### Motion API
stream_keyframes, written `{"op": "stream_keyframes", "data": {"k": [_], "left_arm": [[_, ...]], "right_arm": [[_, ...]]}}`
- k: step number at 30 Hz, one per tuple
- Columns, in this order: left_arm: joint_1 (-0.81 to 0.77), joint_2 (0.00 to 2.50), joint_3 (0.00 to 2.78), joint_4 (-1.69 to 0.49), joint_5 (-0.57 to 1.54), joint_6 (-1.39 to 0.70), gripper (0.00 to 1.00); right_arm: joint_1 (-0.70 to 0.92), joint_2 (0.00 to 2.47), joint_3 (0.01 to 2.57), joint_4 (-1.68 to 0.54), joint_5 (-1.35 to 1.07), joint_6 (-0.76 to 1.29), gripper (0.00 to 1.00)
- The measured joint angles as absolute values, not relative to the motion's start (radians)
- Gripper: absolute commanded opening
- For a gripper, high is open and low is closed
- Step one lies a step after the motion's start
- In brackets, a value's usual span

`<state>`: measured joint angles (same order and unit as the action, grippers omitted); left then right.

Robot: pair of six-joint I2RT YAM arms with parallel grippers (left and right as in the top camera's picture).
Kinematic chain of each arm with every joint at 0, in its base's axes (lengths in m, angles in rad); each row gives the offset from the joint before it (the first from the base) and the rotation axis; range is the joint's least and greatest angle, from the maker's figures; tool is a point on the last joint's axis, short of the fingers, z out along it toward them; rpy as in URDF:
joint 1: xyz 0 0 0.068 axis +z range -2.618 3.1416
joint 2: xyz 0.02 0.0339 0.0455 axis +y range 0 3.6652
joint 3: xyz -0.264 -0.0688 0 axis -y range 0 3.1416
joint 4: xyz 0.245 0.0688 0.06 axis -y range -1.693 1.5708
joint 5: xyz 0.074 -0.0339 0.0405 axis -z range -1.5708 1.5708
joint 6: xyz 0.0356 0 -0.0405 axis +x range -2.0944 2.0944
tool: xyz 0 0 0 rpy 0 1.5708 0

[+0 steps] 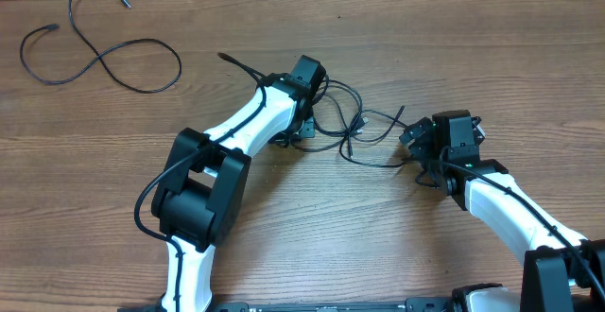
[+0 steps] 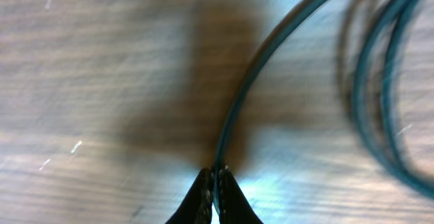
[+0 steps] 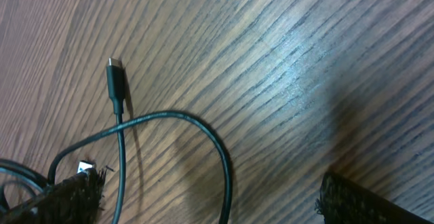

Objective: Untangle cables

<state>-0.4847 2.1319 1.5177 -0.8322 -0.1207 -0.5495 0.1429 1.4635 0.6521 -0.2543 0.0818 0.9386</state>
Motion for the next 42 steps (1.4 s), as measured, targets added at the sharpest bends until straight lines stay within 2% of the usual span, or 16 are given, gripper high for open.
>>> {"op": "stream_keyframes", "data": {"k": [4,12,20,25,27,28,30,33,35,36,37,38,42], "left_arm": [[-0.462,2.143,1.635,-0.976,-0.116,-0.508,0.04],[-0.454,2.143,1.976,-1.127,-0.116,-0.390,0.04],[-0.453,2.143,2.281,-1.223,-0.082,-0.299,0.04],[-0.453,2.142,2.395,-1.222,-0.030,-0.262,0.04],[-0.453,2.141,2.404,-1.227,-0.022,-0.253,0.15],[-0.453,2.141,2.404,-1.231,-0.019,-0.252,0.17],[-0.453,2.141,2.404,-1.246,-0.012,-0.247,0.30],[-0.453,2.141,2.403,-1.247,-0.010,-0.247,0.26],[-0.453,2.141,2.392,-1.254,-0.012,-0.261,0.31],[-0.453,2.141,2.380,-1.254,-0.019,-0.274,0.42],[-0.453,2.140,2.365,-1.257,-0.026,-0.293,0.58],[-0.453,2.140,2.347,-1.257,-0.034,-0.310,0.68],[-0.449,2.140,2.249,-1.265,-0.066,-0.388,0.70]], "right_arm": [[0.143,1.464,0.652,-0.254,0.056,0.939,1.00],[0.143,1.464,0.652,-0.247,-0.068,0.910,1.00],[0.137,1.462,0.661,-0.117,-0.389,0.700,1.00],[0.137,1.448,0.694,-0.015,-0.519,0.645,1.00],[0.137,1.440,0.701,-0.008,-0.540,0.636,1.00],[0.137,1.439,0.701,-0.007,-0.548,0.632,1.00],[0.137,1.439,0.701,-0.010,-0.562,0.628,1.00],[0.137,1.439,0.701,-0.011,-0.573,0.627,1.00],[0.137,1.439,0.701,-0.011,-0.572,0.625,1.00],[0.137,1.439,0.701,-0.012,-0.572,0.624,1.00],[0.137,1.439,0.701,-0.011,-0.572,0.625,1.00],[0.137,1.439,0.701,-0.011,-0.572,0.624,1.00],[0.137,1.439,0.701,-0.013,-0.571,0.624,1.00]]}}
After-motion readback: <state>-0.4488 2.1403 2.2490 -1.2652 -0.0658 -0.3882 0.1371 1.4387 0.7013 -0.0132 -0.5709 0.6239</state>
